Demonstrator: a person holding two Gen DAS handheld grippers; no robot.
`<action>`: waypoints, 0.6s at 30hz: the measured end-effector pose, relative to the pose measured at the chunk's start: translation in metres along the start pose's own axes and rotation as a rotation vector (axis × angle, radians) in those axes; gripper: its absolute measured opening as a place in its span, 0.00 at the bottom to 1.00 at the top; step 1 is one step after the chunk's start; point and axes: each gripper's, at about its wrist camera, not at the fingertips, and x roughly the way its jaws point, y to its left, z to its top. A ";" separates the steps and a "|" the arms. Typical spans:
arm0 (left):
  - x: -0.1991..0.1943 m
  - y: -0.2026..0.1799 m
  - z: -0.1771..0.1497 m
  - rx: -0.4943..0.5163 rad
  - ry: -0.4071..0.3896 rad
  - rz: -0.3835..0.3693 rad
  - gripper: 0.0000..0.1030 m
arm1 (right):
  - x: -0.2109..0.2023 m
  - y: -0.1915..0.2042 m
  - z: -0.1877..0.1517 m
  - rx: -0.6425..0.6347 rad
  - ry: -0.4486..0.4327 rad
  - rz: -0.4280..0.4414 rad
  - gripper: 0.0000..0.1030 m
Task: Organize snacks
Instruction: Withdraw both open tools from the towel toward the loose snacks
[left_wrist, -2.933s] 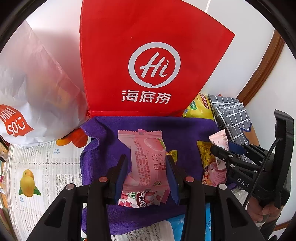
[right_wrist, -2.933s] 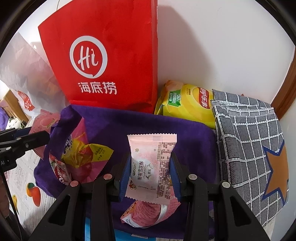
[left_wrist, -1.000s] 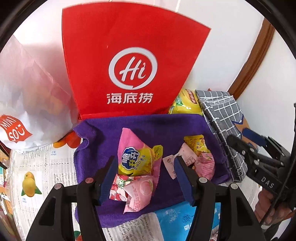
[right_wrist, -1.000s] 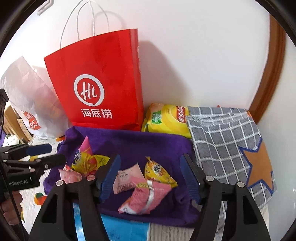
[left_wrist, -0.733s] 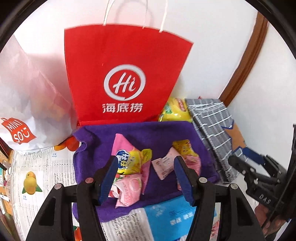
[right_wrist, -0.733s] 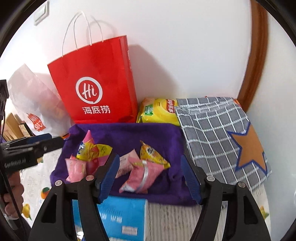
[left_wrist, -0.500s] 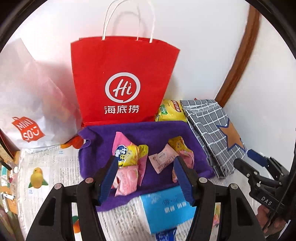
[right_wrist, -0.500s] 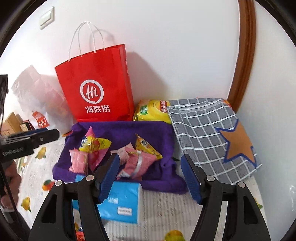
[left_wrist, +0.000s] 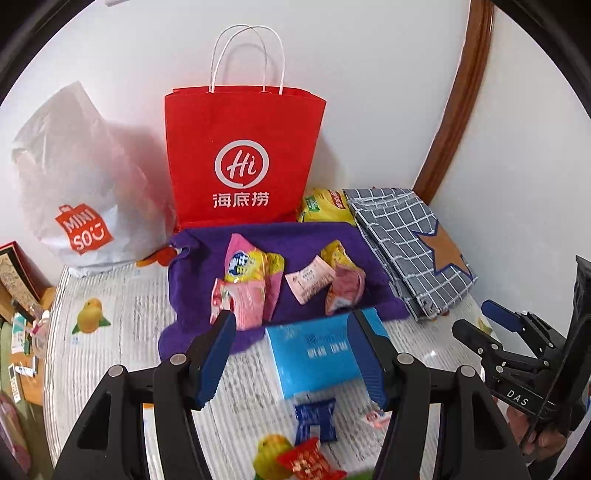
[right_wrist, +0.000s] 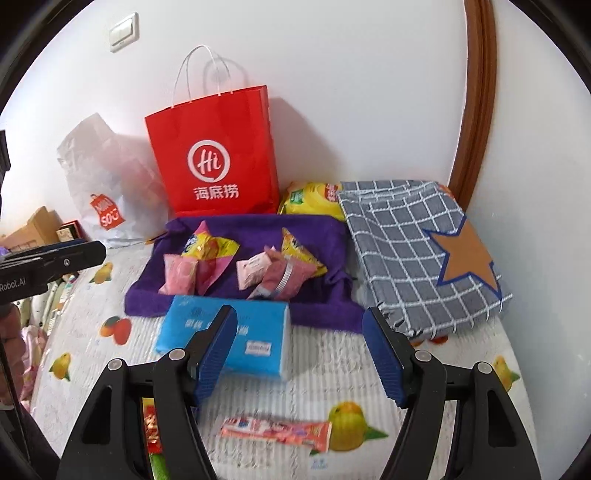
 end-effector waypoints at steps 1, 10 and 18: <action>-0.003 -0.001 -0.004 0.001 -0.002 0.002 0.59 | -0.003 0.000 -0.004 0.002 0.000 0.003 0.68; -0.022 -0.001 -0.029 -0.006 0.011 0.035 0.59 | -0.016 0.003 -0.028 -0.004 0.027 -0.003 0.70; -0.030 -0.003 -0.044 -0.007 0.009 0.042 0.59 | -0.023 0.009 -0.042 -0.026 0.014 -0.004 0.70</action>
